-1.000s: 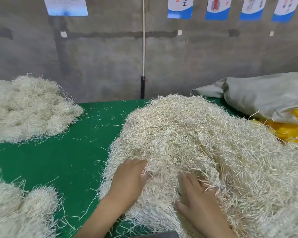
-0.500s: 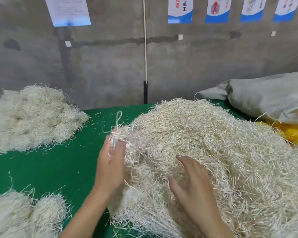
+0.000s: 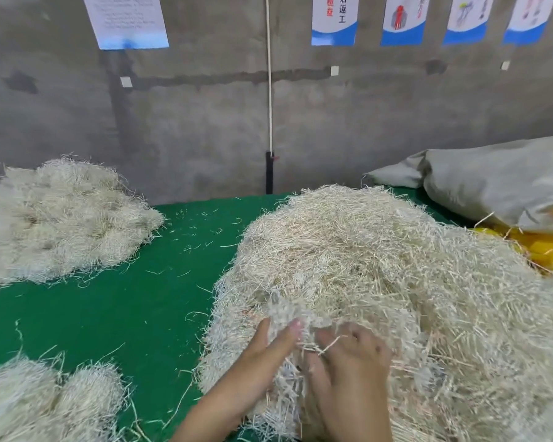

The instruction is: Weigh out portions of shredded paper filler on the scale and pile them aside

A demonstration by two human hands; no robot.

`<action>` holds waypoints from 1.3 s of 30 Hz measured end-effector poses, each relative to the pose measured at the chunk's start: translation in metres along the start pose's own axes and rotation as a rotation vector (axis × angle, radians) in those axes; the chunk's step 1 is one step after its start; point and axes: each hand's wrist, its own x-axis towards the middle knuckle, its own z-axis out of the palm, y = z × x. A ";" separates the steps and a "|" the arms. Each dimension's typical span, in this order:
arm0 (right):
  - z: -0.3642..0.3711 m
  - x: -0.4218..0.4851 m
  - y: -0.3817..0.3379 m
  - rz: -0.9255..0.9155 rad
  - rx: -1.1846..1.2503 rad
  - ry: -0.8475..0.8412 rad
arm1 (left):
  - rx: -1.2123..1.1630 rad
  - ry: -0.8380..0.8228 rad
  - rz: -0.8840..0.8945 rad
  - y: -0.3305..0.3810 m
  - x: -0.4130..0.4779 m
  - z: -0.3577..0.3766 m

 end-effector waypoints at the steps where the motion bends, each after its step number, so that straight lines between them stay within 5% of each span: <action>1: 0.004 0.001 -0.008 -0.030 0.100 -0.047 | -0.092 -0.037 0.001 0.005 -0.003 0.003; 6: 0.001 0.006 -0.031 0.035 0.914 -0.547 | -0.646 0.291 -0.002 0.014 -0.010 -0.019; 8: -0.003 0.007 -0.025 -0.003 0.877 -0.510 | -0.659 0.392 -0.004 0.009 -0.013 -0.035; 11: 0.004 0.012 -0.006 -0.133 0.423 -0.402 | -0.633 0.388 0.032 0.010 -0.022 -0.048; 14: 0.018 0.017 0.021 -0.160 0.091 -0.501 | -0.376 0.340 0.000 0.003 -0.025 -0.058; 17: 0.021 0.023 0.051 -0.057 -0.034 -0.502 | 0.137 0.239 -0.041 -0.002 -0.022 -0.061; 24: 0.017 0.031 0.068 0.048 0.082 -0.278 | 0.975 0.109 -0.048 0.002 -0.028 -0.050; 28: 0.020 0.033 0.077 0.077 -0.026 -0.395 | 0.737 0.103 0.124 0.023 -0.045 -0.069; 33: 0.021 0.019 0.078 0.141 0.055 -0.463 | 0.185 0.672 0.098 0.019 -0.041 -0.119; 39: -0.012 0.021 0.075 0.133 0.060 -0.570 | -0.141 0.864 -0.022 0.014 -0.021 -0.139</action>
